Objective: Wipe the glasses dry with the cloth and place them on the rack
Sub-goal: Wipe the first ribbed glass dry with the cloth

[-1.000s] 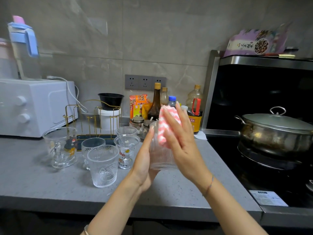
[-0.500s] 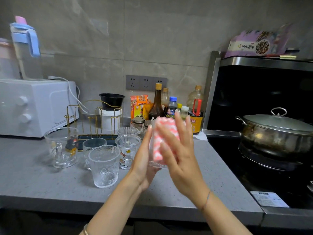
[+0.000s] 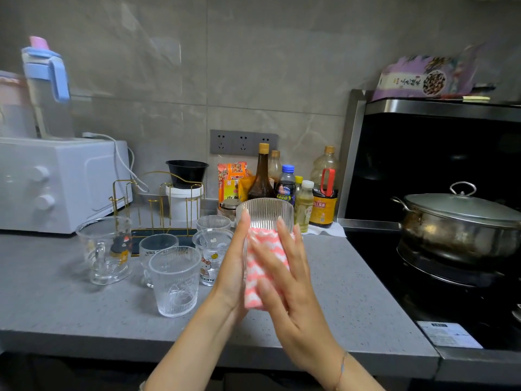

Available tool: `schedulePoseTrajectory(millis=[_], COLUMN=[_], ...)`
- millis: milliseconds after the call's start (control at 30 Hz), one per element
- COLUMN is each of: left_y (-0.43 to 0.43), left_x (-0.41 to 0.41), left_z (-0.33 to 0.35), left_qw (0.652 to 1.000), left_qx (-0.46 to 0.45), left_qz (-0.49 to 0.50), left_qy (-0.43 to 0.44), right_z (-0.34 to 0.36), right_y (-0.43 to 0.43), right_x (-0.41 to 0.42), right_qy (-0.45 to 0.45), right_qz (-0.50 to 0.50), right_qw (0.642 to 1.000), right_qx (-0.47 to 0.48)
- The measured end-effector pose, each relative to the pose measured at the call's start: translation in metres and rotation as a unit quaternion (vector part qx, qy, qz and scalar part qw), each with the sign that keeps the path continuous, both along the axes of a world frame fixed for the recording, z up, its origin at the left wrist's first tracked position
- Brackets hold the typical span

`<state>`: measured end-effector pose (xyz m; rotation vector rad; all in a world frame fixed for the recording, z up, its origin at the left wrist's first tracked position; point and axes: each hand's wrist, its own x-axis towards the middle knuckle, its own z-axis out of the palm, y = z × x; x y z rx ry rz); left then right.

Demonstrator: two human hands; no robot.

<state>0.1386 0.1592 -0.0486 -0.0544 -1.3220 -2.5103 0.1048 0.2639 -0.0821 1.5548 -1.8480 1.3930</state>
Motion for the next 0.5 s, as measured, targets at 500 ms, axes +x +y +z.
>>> schedulePoseTrajectory(millis=[500], left_y=[0.006], left_x=[0.003], left_z=[-0.011], left_qw=[0.997], left_qx=[-0.057], left_qz=[0.046], left_qy=[0.028], right_z=[0.035], right_y=[-0.002], right_x=[-0.023], right_qy=[-0.009], right_qz=[-0.035], right_qw=[0.999], right_qx=[-0.03])
